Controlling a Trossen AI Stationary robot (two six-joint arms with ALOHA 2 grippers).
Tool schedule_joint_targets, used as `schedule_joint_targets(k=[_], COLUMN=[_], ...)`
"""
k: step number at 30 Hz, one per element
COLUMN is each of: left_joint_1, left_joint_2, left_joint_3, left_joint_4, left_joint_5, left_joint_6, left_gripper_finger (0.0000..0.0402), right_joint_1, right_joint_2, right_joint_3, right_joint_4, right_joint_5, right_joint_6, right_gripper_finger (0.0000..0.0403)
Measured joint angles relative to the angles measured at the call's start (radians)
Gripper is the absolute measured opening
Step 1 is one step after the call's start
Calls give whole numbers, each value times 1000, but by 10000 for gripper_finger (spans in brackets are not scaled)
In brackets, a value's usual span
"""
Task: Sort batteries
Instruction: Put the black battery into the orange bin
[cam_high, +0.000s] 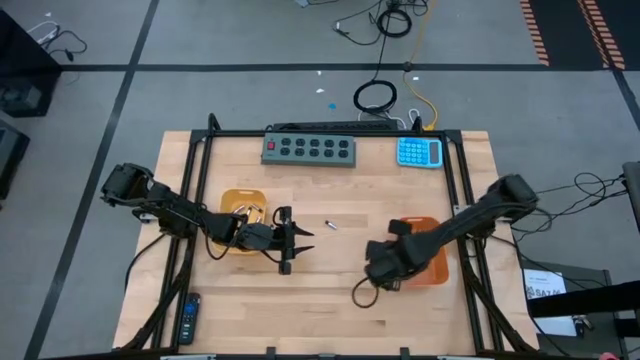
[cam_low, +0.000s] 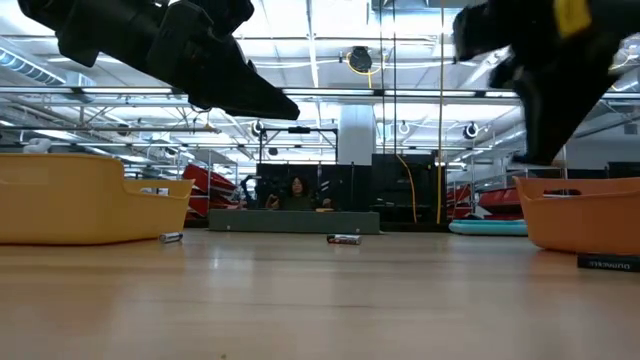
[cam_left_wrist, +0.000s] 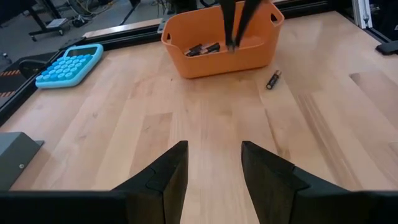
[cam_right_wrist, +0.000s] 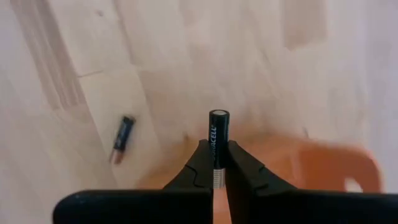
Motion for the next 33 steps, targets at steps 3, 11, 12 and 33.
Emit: schedule_joint_targets(k=[3, 11, 12, 33], left_joint_1=[0, 0, 0, 0], left_joint_2=[0, 0, 0, 0], left_joint_3=[0, 0, 0, 0], left_joint_4=[0, 0, 0, 0], left_joint_5=[0, 63, 69, 79], left_joint_6=[0, -27, -28, -52], left_gripper_finger=[159, 159, 159, 159], right_joint_1=[26, 72, 78, 58], right_joint_2=[-54, -41, -41, -50], right_joint_3=[0, -50, -64, -17], right_joint_4=[-69, -149, -144, -58], right_joint_5=[-12, -101, -100, -148], right_joint_6=[112, 246, 265, 315], right_gripper_finger=[1, 6, 6, 88])
